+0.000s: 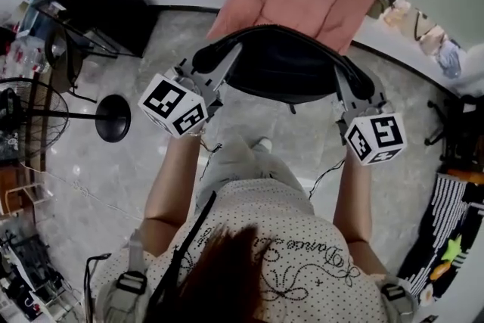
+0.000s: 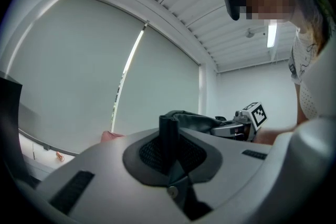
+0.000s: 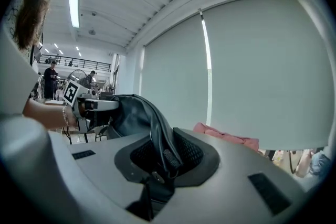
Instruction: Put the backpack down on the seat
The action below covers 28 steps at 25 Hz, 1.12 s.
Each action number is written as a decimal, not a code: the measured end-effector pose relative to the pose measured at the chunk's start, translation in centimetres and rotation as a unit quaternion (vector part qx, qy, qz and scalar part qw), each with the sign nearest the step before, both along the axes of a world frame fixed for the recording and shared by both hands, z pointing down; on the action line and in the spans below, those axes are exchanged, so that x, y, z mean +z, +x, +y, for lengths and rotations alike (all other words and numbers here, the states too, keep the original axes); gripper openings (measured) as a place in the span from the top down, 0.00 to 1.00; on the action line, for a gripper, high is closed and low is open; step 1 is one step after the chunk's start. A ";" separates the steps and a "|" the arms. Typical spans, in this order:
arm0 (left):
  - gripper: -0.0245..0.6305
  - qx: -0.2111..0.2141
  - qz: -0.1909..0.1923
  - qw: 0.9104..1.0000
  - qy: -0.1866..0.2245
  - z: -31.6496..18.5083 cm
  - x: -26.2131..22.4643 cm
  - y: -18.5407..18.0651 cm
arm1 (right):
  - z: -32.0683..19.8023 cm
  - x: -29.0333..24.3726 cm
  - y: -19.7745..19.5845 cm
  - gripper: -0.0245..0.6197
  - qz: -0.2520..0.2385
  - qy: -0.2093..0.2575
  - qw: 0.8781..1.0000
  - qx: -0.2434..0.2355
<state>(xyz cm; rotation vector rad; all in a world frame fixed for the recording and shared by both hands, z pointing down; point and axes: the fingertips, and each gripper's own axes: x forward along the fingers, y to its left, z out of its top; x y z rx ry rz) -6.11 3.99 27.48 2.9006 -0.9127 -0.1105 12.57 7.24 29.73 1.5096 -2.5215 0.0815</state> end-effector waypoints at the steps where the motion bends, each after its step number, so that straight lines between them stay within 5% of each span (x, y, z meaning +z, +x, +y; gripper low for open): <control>1: 0.92 -0.002 0.001 1.000 0.000 0.2 -0.3 0.2 | 0.1 -0.3 0.3 0.85 0.000 0.002 1.000 0.000; 6: 0.92 -0.006 -0.006 1.000 0.000 -0.8 -0.7 1.0 | -0.9 -0.5 1.0 0.85 -0.007 -0.002 1.000 -0.003; 14: 0.92 0.016 -0.005 1.000 -0.014 -10.6 1.7 4.2 | -9.5 1.8 4.0 0.85 -0.006 -0.020 1.000 0.022; 21: 0.92 0.043 0.003 0.999 -0.007 -14.2 -0.7 -0.8 | -12.3 -1.0 -1.3 0.85 -0.004 -0.014 0.999 0.046; 28: 0.92 0.068 -0.011 0.998 -0.013 -22.0 -0.2 -0.8 | -18.8 0.5 -1.8 0.86 -0.027 -0.027 0.997 0.071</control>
